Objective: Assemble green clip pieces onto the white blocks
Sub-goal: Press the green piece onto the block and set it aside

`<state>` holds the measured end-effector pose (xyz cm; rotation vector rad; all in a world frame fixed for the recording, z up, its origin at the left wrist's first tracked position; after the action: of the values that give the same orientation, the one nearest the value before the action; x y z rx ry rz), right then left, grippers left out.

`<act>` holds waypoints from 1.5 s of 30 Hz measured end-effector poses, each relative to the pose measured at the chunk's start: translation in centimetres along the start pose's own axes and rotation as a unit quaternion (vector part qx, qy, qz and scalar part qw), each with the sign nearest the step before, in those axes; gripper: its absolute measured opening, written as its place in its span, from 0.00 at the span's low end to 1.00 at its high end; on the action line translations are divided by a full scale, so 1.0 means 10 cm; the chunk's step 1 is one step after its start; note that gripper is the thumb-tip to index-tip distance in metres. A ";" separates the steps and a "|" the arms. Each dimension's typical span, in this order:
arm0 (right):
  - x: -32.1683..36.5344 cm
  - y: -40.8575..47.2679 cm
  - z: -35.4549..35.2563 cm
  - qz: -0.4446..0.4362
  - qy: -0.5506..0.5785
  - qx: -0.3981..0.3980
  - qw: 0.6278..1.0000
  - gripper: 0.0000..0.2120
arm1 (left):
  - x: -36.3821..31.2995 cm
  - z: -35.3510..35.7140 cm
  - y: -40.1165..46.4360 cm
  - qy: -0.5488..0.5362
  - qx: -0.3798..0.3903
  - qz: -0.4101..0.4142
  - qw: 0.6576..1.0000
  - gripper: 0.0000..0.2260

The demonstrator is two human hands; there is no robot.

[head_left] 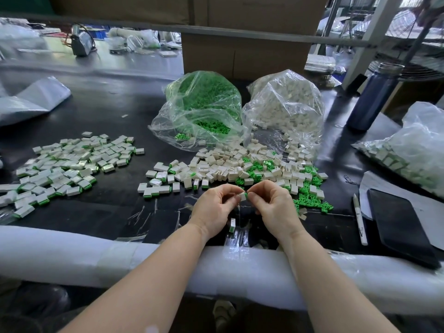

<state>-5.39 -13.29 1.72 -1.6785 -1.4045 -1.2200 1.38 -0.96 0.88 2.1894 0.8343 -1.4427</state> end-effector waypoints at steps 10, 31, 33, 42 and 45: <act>0.01 -0.01 0.00 0.002 -0.005 -0.002 1.000 0.04 | 0.00 0.00 0.00 -0.007 -0.004 0.002 1.000 0.10; 0.05 -0.03 0.03 0.020 0.016 0.036 0.999 0.09 | 0.02 0.02 -0.02 0.018 0.026 -0.036 0.999 0.06; 0.05 -0.03 0.03 0.021 0.024 0.041 0.999 0.10 | 0.02 0.02 -0.02 0.021 0.029 -0.033 0.999 0.06; 0.05 -0.02 0.03 0.015 0.029 0.040 0.999 0.10 | 0.01 0.03 -0.02 0.028 0.027 -0.035 0.999 0.07; 0.05 -0.01 0.03 0.009 0.027 0.024 0.999 0.08 | -0.01 0.02 -0.02 0.026 0.013 -0.026 0.999 0.07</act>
<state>-5.42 -12.79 2.05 -1.6112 -1.3730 -1.2024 1.10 -0.99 0.89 2.2481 0.9022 -1.4340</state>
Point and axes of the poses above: each hand's wrist, its own y-axis towards the middle knuckle, its own z-axis out of the palm, x = y × z, the point moved 5 cm from there along y, towards the middle knuckle, and after that the axes turned 15 degrees about x, right-handed, at the moved point
